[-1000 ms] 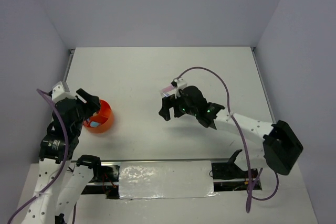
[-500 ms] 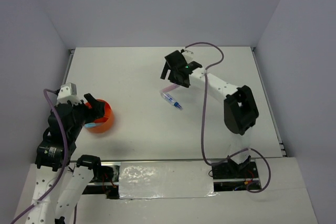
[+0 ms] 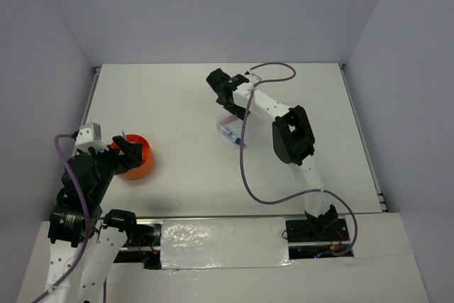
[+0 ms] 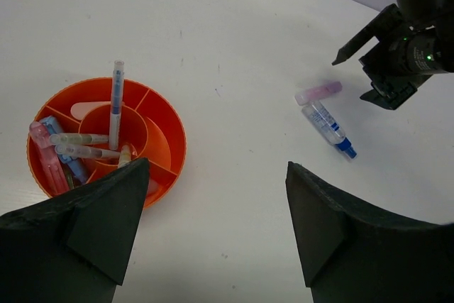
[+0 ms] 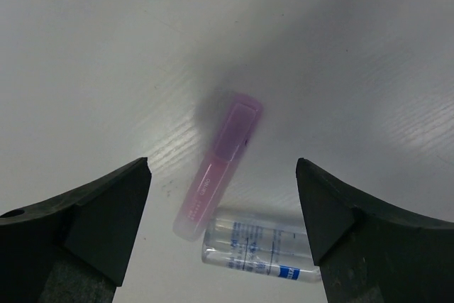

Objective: Sort the stationery into containers
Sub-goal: Pick up the stationery from the center of the board.

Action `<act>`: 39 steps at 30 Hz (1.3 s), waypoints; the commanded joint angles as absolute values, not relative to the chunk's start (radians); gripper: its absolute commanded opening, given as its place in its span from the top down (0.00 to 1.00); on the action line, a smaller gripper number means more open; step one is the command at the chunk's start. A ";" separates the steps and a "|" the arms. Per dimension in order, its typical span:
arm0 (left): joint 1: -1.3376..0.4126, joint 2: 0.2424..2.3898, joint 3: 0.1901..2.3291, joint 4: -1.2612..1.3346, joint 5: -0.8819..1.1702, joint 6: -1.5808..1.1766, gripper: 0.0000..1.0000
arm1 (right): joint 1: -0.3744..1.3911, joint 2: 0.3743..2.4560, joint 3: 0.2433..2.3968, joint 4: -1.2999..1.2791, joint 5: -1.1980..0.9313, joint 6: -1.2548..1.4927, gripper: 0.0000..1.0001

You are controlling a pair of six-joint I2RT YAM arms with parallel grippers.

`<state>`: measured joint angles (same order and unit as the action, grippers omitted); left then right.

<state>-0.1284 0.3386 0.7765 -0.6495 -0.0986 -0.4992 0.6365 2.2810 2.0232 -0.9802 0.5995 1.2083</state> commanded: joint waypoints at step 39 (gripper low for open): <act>-0.152 0.268 0.769 -0.595 -0.129 -0.503 0.03 | 0.479 2.355 1.893 -0.920 0.357 1.335 0.72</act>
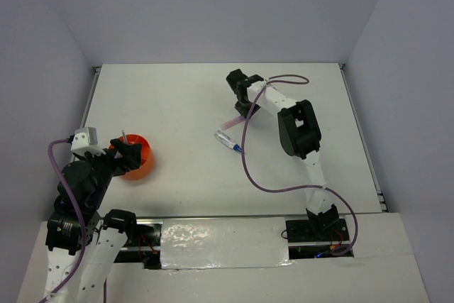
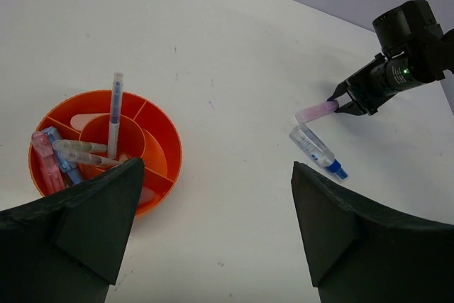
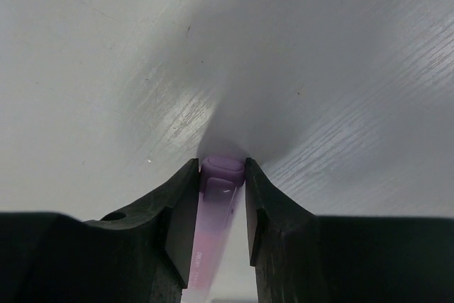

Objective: Sort the stationery into containers
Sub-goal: Pick up the stationery from the center of the board.

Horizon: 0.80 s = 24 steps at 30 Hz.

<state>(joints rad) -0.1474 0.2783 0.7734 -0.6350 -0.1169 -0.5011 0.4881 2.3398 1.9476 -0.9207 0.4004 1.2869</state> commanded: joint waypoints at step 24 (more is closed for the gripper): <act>-0.153 0.457 0.769 -0.431 0.340 -0.403 0.04 | 0.501 1.774 1.448 -0.538 0.515 0.845 1.00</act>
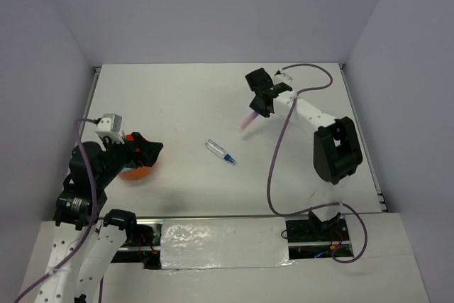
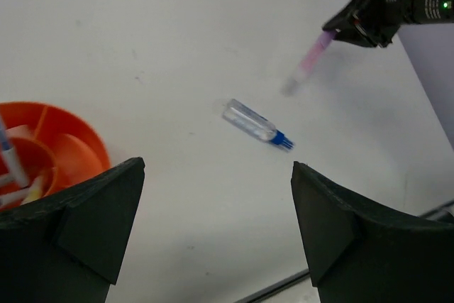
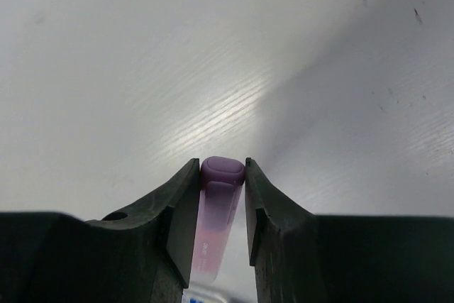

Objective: Sort the stationery into containers
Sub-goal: Pick up the stationery from the center of the board, then place the stationery in the storage box.

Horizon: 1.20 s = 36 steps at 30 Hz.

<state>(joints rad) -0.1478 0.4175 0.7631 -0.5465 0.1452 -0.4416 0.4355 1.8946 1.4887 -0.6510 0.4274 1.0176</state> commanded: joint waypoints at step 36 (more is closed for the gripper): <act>-0.224 0.707 0.758 -0.225 0.763 -0.365 0.30 | 1.304 1.615 1.681 -0.459 0.692 0.522 1.00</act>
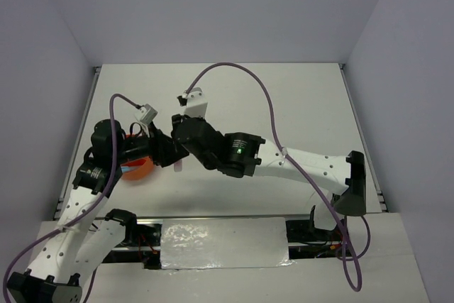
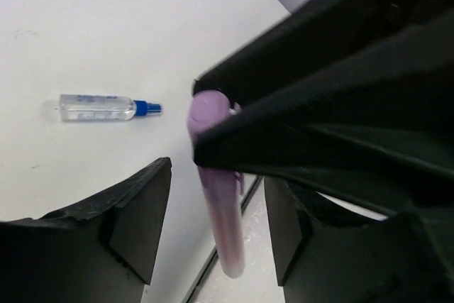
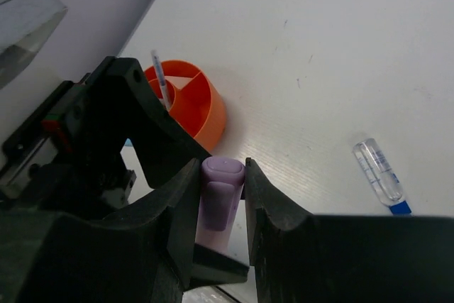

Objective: Sort the stationery into containers
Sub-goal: Place the stationery in the storage box.

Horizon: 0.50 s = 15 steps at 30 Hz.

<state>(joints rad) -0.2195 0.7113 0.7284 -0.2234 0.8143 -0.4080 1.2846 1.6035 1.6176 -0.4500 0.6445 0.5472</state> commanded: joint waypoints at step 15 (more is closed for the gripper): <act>-0.224 0.634 0.729 -0.158 0.626 -0.432 1.00 | 1.281 1.444 1.435 -0.217 0.493 0.474 0.00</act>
<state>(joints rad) -0.2245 0.6632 0.7212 -0.2802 0.6933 -0.4004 1.2751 1.5417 1.5043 -0.3347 0.6090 0.4828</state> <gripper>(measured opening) 0.328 0.949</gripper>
